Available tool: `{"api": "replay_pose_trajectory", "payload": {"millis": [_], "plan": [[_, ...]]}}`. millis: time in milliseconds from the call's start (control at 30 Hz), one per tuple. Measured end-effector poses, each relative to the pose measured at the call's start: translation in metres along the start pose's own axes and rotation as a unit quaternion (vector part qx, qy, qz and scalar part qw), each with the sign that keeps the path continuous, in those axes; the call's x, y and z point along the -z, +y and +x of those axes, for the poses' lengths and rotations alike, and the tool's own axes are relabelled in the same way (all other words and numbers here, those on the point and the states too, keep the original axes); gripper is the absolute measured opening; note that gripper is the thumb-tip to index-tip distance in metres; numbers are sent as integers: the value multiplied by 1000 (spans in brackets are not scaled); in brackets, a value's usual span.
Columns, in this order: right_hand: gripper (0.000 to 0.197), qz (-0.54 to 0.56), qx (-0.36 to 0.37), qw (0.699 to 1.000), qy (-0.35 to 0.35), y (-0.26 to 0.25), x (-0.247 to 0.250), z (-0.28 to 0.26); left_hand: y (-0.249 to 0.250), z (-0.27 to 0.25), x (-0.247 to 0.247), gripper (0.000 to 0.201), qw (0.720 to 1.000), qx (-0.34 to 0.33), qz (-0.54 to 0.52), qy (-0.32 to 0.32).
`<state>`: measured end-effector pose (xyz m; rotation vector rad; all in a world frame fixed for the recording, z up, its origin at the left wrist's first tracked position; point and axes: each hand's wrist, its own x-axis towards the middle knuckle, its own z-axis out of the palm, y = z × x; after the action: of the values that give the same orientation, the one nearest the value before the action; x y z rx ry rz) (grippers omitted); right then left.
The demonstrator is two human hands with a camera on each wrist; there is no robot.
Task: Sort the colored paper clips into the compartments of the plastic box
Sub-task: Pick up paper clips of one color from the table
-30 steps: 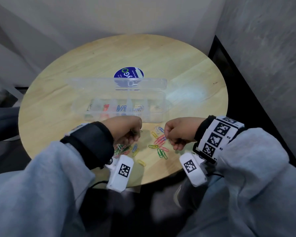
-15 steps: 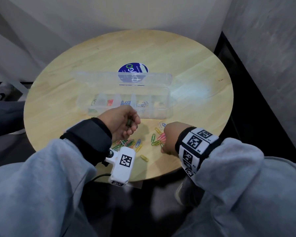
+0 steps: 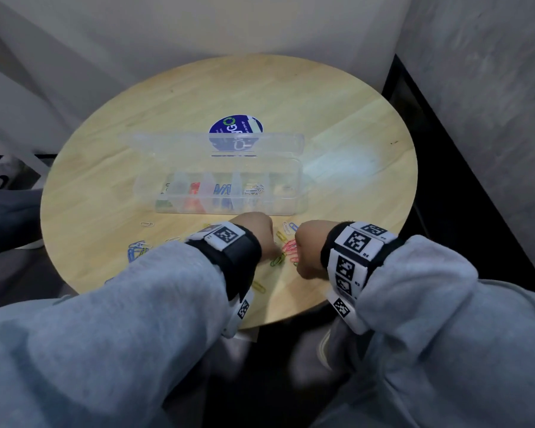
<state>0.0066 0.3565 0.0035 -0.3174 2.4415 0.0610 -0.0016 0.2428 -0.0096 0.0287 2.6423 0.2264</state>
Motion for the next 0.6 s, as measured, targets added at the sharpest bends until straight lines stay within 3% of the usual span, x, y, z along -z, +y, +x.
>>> {"api": "replay_pose_trajectory", "payload": {"millis": [67, 233, 333, 433, 500, 600], "plan": [[4, 52, -2, 999, -3, 7, 5, 1, 2, 1, 0, 22, 1000, -2, 4, -4], [12, 245, 10, 969, 6, 34, 23, 5, -1, 2, -3, 5, 999, 2, -28, -15], [8, 390, 21, 921, -2, 43, 22, 12, -6, 1, -2, 18, 997, 10, -65, -32], [22, 501, 38, 865, -7, 46, 18, 19, -18, -3, 3, 21, 988, 25, -145, -50], [23, 539, 48, 840, -19, 46, 17, 22, -28, -7, 7, 21, 954, 45, -290, -67], [24, 581, 61, 810, -51, 39, 19, 25, -43, -11, 13, 27, 866, 72, -492, -60]]}}
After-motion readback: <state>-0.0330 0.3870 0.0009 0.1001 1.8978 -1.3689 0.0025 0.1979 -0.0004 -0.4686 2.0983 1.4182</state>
